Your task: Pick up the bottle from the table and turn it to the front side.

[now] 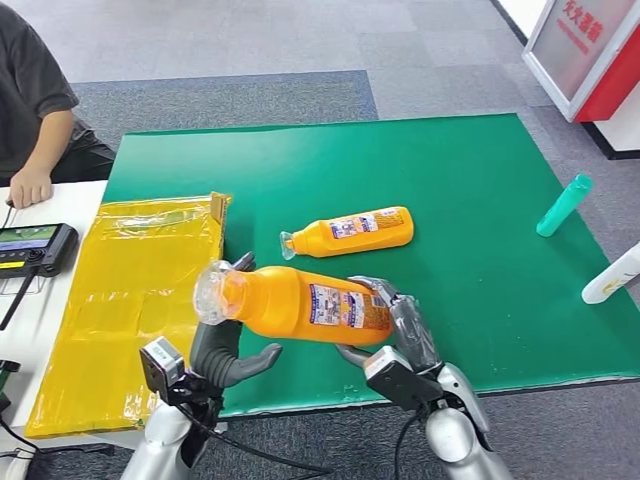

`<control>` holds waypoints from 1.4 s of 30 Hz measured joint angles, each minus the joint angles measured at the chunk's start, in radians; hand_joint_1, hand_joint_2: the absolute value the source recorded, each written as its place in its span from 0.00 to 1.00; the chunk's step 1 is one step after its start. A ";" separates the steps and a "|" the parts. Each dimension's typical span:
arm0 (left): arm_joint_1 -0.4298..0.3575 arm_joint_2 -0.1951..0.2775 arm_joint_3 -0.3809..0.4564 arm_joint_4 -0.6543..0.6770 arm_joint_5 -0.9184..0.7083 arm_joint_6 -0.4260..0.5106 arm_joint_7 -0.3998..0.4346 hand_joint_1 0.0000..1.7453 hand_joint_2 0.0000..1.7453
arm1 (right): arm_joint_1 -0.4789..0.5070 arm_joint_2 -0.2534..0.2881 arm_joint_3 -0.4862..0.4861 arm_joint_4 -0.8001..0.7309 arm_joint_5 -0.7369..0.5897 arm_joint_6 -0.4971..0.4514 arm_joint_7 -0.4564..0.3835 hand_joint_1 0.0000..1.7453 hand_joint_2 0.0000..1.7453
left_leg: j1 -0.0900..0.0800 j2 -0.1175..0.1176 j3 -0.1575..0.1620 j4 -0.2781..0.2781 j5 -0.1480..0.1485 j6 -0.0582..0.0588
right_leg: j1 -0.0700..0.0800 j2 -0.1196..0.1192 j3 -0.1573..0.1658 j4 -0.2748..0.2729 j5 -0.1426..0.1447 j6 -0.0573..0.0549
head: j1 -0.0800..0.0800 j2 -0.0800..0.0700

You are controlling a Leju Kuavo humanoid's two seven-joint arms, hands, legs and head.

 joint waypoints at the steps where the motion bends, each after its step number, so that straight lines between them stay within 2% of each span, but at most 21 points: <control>1: -0.006 0.001 -0.006 0.000 0.001 -0.003 0.002 0.00 1.00 | -0.003 0.002 0.005 0.003 -0.004 0.003 -0.004 1.00 1.00 | 0.000 0.000 0.000 0.000 0.000 0.000 | 0.000 0.000 0.000 0.000 0.000 0.000 | 0.000 0.000; 12: -0.052 0.042 -0.027 0.000 0.079 -0.144 0.023 0.00 1.00 | -0.094 0.057 0.103 0.106 -0.013 0.007 -0.017 1.00 1.00 | 0.000 0.000 0.000 0.000 0.001 -0.001 | 0.000 0.000 -0.001 0.002 0.000 -0.001 | 0.000 0.000; 19: -0.057 0.086 -0.052 -0.008 0.102 -0.249 -0.030 0.00 1.00 | -0.144 0.066 0.119 0.185 0.034 -0.029 0.001 1.00 1.00 | 0.000 0.000 0.000 0.000 0.001 -0.001 | 0.000 0.000 -0.001 0.002 0.000 -0.001 | 0.000 0.000; 25: -0.033 0.111 -0.050 -0.068 0.113 -0.266 -0.055 0.00 1.00 | -0.150 0.066 0.118 0.236 0.051 -0.042 0.006 1.00 1.00 | 0.000 0.000 0.000 0.000 0.001 -0.001 | 0.000 0.000 -0.001 0.003 -0.001 -0.002 | 0.000 0.000; 33: 0.006 0.113 -0.039 -0.179 0.122 -0.226 -0.073 0.00 1.00 | -0.150 0.070 0.098 0.298 0.066 -0.051 0.021 1.00 1.00 | 0.000 0.000 0.000 0.000 0.001 -0.001 | 0.000 0.000 -0.001 0.003 -0.001 -0.002 | 0.000 0.000; 34: 0.009 0.113 -0.038 -0.186 0.119 -0.222 -0.070 0.09 1.00 | -0.150 0.071 0.096 0.302 0.068 -0.051 0.021 1.00 1.00 | 0.000 0.000 0.000 0.000 0.001 -0.001 | 0.000 0.000 -0.001 0.003 -0.001 -0.002 | 0.000 0.000; 37: 0.014 0.110 -0.035 -0.194 0.109 -0.206 -0.056 0.47 1.00 | -0.150 0.075 0.092 0.311 0.072 -0.052 0.021 1.00 1.00 | 0.000 0.000 0.000 0.000 0.001 -0.001 | 0.000 0.000 -0.001 0.003 -0.001 -0.002 | 0.000 0.000; 38: 0.015 0.108 -0.033 -0.194 0.105 -0.201 -0.049 0.49 1.00 | -0.150 0.076 0.091 0.312 0.073 -0.052 0.022 1.00 1.00 | 0.000 0.000 0.000 0.000 0.001 -0.001 | 0.000 0.000 -0.001 0.003 -0.001 -0.002 | 0.000 0.000; 39: 0.016 0.107 -0.032 -0.194 0.101 -0.197 -0.043 0.45 1.00 | -0.150 0.076 0.091 0.314 0.074 -0.052 0.023 1.00 1.00 | 0.000 0.000 0.000 0.000 0.001 -0.001 | 0.000 0.000 -0.002 0.003 -0.001 -0.002 | 0.000 0.000; 42: 0.018 0.104 -0.030 -0.193 0.093 -0.188 -0.026 0.11 1.00 | -0.147 0.077 0.088 0.315 0.078 -0.053 0.026 1.00 1.00 | 0.000 0.000 0.000 0.000 0.001 -0.001 | 0.000 0.000 -0.002 0.003 -0.001 -0.002 | 0.000 0.000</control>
